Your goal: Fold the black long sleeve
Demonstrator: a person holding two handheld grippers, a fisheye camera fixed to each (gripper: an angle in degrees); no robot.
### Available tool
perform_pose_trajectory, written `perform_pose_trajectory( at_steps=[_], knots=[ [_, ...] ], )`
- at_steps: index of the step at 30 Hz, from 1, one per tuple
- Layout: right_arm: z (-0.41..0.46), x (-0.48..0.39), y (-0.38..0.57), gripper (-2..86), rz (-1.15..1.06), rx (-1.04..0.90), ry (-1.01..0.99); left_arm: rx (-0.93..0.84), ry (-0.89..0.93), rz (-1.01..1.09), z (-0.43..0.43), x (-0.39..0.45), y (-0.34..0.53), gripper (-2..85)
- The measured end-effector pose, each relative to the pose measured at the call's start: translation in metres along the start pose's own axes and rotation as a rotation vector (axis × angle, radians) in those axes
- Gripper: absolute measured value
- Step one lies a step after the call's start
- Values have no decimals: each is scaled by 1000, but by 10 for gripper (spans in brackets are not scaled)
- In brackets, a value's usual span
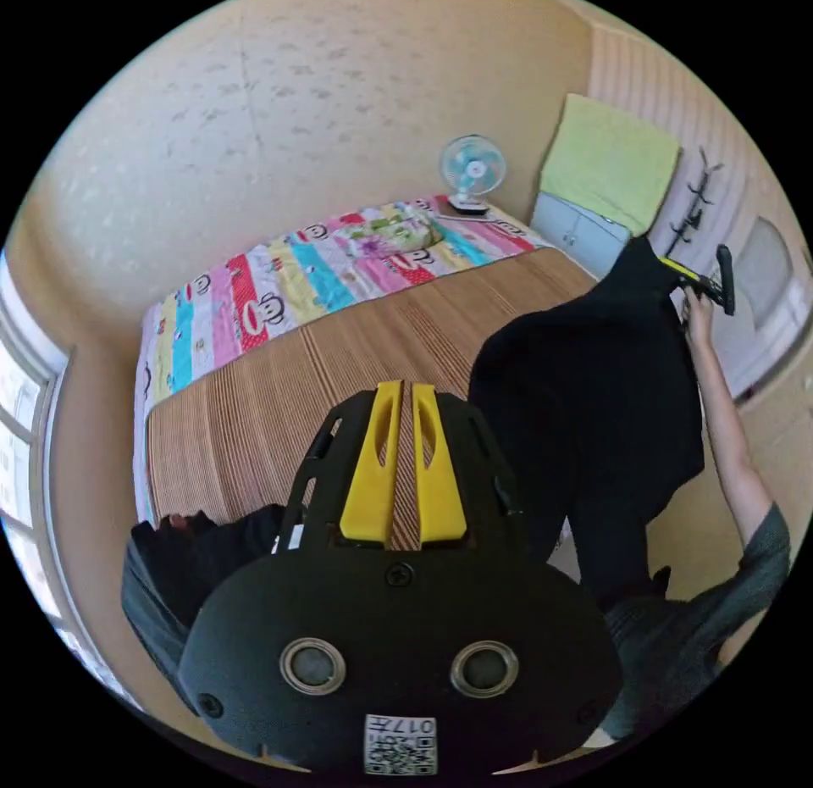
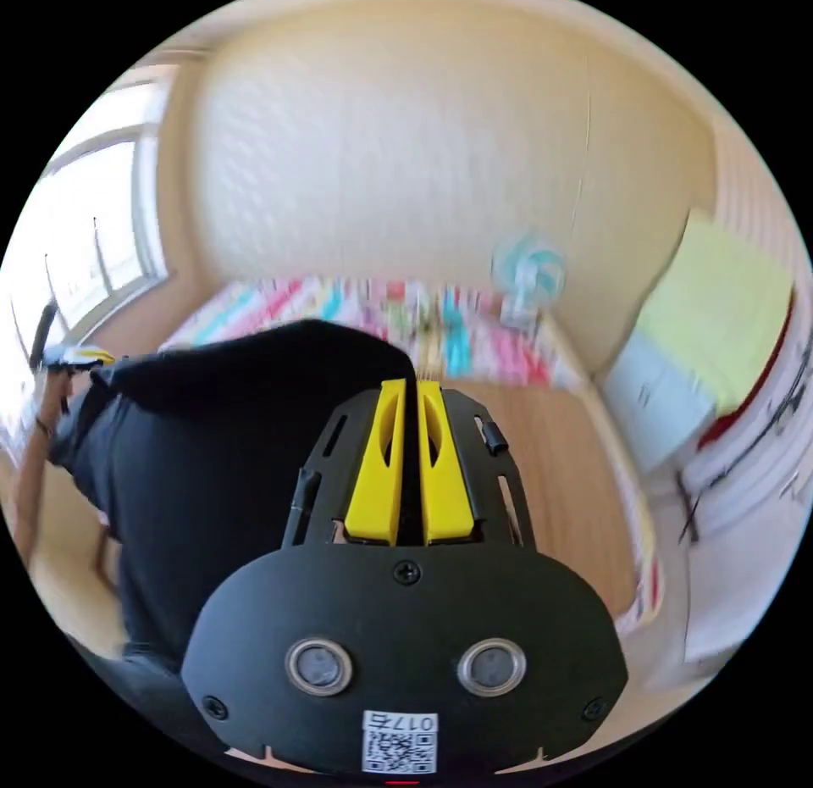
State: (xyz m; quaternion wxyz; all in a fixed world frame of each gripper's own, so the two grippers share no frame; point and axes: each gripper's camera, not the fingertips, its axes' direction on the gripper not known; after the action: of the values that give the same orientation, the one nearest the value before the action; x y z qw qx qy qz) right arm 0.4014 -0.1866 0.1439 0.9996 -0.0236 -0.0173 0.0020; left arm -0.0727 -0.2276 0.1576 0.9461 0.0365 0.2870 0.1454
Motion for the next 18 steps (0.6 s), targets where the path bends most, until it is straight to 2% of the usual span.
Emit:
perform_pose_trajectory(
  at_steps=[1,3,6,10,12,14,15,17,18],
  knots=[
    [40,5,4,16,-16,-79,-115,16,111,-22,24,-8,11,17],
    [88,7,25,11,-50,-114,-262,36,262,10,61,1,36,3],
    [158,10,73,7,-1,-200,-307,-74,416,69,134,44,78,4],
    [195,0,140,6,16,-109,-368,-167,686,57,225,104,121,6],
    [195,-8,163,5,26,-58,-324,-234,676,65,258,125,134,-2],
    [192,-18,185,5,38,-16,-265,-318,550,94,282,140,151,-7],
    [191,-25,198,5,22,-3,-238,-384,419,143,293,147,166,-8],
    [198,-37,212,6,-12,-47,-219,-288,349,142,278,134,185,-9],
    [214,-45,219,6,-46,-148,-238,-286,302,106,269,121,194,-9]
  ],
)
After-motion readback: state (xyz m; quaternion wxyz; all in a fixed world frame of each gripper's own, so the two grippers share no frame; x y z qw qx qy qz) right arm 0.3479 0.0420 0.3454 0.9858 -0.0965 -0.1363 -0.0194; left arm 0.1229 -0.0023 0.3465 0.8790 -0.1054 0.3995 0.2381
